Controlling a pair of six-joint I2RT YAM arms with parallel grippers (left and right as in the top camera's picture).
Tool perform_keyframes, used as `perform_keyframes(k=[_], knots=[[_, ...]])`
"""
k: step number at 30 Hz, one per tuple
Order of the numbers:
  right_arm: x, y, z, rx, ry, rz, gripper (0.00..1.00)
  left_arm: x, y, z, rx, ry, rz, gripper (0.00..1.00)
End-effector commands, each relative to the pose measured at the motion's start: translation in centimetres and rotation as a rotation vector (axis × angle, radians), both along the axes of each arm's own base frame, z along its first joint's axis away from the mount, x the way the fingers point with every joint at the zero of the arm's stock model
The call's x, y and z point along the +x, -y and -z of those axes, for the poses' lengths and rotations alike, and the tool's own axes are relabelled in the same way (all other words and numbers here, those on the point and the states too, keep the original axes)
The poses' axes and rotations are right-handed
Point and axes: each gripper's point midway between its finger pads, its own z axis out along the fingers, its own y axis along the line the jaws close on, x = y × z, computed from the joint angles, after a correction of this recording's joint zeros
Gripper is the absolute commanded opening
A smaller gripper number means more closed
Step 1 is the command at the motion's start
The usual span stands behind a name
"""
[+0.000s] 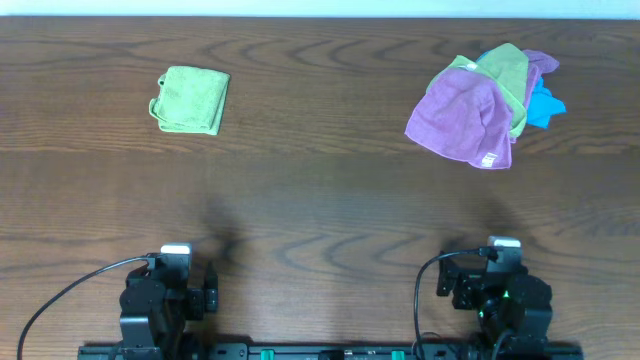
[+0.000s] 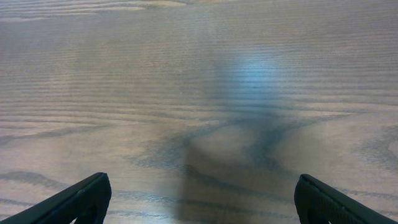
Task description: Fold the cloth
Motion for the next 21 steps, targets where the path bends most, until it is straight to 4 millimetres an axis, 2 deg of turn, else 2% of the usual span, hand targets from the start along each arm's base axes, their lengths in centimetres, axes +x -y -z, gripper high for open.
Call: perform_keyframes(k=[1, 6, 21], knots=[[-0.06, -0.34, 0.34, -0.042, 0.003, -0.06, 0.99, -0.52, -0.31, 1.76, 0.032, -0.052, 0.002, 0.95], [-0.1, -0.84, 0.31, -0.075, 0.011, -0.122, 0.99, -0.52, -0.31, 1.76, 0.032, -0.052, 0.002, 0.95], [-0.1, -0.83, 0.31, -0.075, 0.01, -0.121, 0.99, -0.52, -0.31, 1.76, 0.032, -0.052, 0.002, 0.95]])
